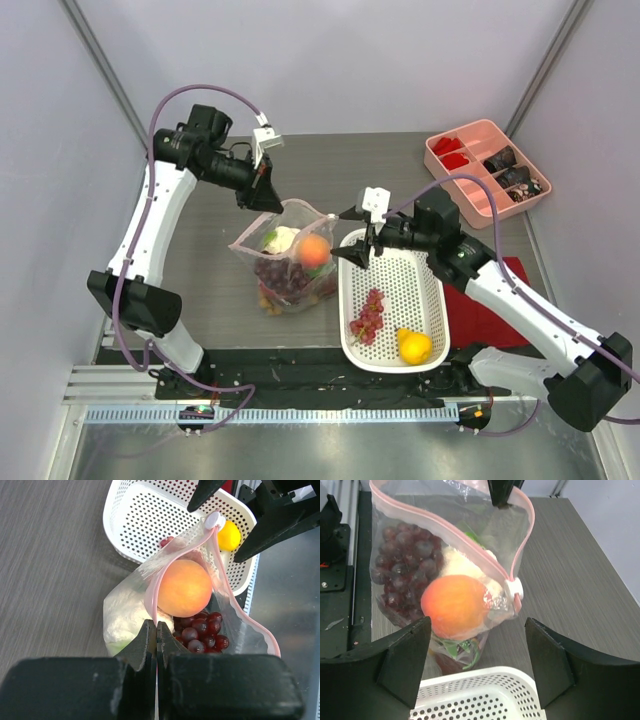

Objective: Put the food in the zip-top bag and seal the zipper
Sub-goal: Zip the zipper food storage bag at the center of the board.

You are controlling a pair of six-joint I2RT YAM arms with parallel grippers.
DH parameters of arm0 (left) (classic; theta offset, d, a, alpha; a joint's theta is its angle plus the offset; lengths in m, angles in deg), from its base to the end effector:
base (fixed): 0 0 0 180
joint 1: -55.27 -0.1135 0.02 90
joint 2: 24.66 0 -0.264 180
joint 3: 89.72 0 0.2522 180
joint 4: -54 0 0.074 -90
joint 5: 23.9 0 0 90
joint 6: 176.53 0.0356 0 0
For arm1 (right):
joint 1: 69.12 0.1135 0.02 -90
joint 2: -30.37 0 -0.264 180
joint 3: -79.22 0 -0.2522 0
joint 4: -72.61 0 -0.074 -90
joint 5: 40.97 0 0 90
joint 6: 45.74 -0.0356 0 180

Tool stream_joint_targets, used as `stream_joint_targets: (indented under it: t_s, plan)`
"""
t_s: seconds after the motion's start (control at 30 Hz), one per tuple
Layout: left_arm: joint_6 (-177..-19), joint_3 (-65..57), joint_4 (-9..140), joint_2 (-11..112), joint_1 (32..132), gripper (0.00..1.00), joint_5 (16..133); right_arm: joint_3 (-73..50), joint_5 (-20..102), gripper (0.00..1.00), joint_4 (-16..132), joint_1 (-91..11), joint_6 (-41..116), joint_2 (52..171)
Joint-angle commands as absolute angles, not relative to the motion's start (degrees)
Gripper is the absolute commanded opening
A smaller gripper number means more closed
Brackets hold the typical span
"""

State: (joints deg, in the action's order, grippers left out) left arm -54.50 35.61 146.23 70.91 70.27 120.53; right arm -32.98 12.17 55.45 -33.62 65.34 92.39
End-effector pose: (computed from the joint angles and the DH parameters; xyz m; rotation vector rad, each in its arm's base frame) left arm 0.2903 -0.1078 0.4175 1.1946 2.0123 -1.0966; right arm 0.1891 0.1611 0.3518 -1.2328 1.2968 0.7481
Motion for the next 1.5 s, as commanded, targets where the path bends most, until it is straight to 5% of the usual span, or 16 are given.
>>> stream_joint_targets:
  t_s: [0.0,0.2,0.4,0.6,0.87,1.03,1.33,1.47]
  plan:
    - [-53.2,37.6,156.3,70.4,71.1,0.00,122.3,-29.7,7.5,0.79,62.1,-33.5,64.7,93.7]
    - [-51.8,37.4,156.3,69.1,71.1,0.00,123.3,-29.1,8.1,0.72,63.9,-35.1,63.1,96.5]
    - [-51.4,37.4,156.3,68.6,71.2,0.00,123.9,-29.6,6.0,0.50,65.8,-36.2,62.8,97.3]
    - [-51.9,37.3,155.7,68.5,71.4,0.00,123.3,-30.0,4.6,0.45,68.9,-36.3,61.0,97.6]
    - [-53.0,37.4,154.5,68.1,71.8,0.00,122.8,-29.9,3.6,0.19,68.0,-36.3,61.8,98.2]
    - [-53.4,37.0,153.6,67.4,71.8,0.00,123.1,-30.2,4.6,0.41,65.0,-36.3,64.5,97.2]
    - [-53.7,37.4,153.3,67.6,71.8,0.00,123.1,-30.9,6.1,0.46,63.2,-36.6,64.7,97.5]
    - [-54.1,37.5,153.3,67.8,71.8,0.00,123.1,-31.7,6.1,0.59,63.2,-36.9,64.5,97.3]
